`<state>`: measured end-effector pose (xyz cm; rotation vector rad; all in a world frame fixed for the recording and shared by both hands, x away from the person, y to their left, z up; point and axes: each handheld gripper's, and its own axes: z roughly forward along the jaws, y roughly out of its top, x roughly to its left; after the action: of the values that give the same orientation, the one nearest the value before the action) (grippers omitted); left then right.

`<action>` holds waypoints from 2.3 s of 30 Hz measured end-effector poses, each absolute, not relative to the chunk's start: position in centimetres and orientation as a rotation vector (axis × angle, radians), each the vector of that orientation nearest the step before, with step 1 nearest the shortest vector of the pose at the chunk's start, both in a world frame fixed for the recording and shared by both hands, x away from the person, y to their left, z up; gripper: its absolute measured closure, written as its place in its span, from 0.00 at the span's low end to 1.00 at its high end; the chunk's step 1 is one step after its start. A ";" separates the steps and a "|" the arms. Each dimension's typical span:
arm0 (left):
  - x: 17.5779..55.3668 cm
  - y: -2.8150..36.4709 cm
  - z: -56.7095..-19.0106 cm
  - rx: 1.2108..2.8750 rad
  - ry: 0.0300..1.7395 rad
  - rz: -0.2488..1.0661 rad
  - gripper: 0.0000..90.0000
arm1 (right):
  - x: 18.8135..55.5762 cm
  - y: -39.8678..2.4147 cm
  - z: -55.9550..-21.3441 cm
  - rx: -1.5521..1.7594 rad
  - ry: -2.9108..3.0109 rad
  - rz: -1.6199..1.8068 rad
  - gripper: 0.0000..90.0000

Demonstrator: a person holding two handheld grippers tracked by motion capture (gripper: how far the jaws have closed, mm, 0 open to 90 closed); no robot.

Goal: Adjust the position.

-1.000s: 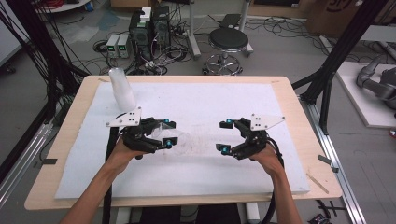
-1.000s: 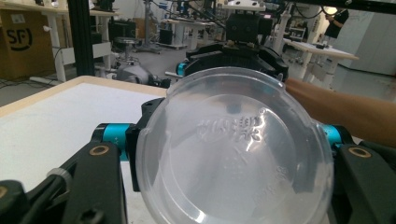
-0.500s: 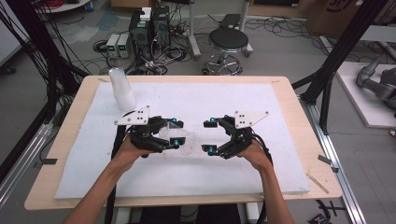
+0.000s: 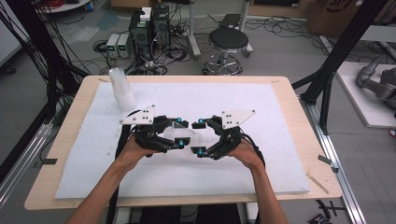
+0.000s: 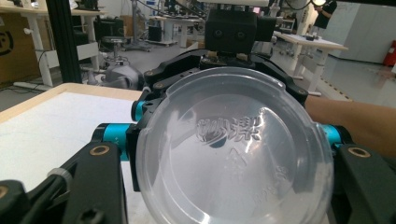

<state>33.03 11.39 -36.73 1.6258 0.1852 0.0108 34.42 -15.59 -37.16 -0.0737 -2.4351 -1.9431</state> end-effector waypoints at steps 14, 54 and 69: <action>32.9 11.1 -36.5 1.630 0.172 0.011 0.45 | 34.3 -14.2 -37.6 -0.025 -2.446 -1.896 0.19; 32.6 12.6 -36.4 1.744 0.169 0.029 0.13 | 34.0 -14.1 -37.5 -0.031 -2.553 -1.840 0.39; 34.7 12.3 -34.6 2.314 0.194 -0.006 0.15 | 34.9 -13.6 -35.0 -0.052 -2.912 -1.252 0.39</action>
<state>34.66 12.34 -34.56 2.3140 0.1938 -0.0055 34.91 -13.61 -35.04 -0.0519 -2.9117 -1.2521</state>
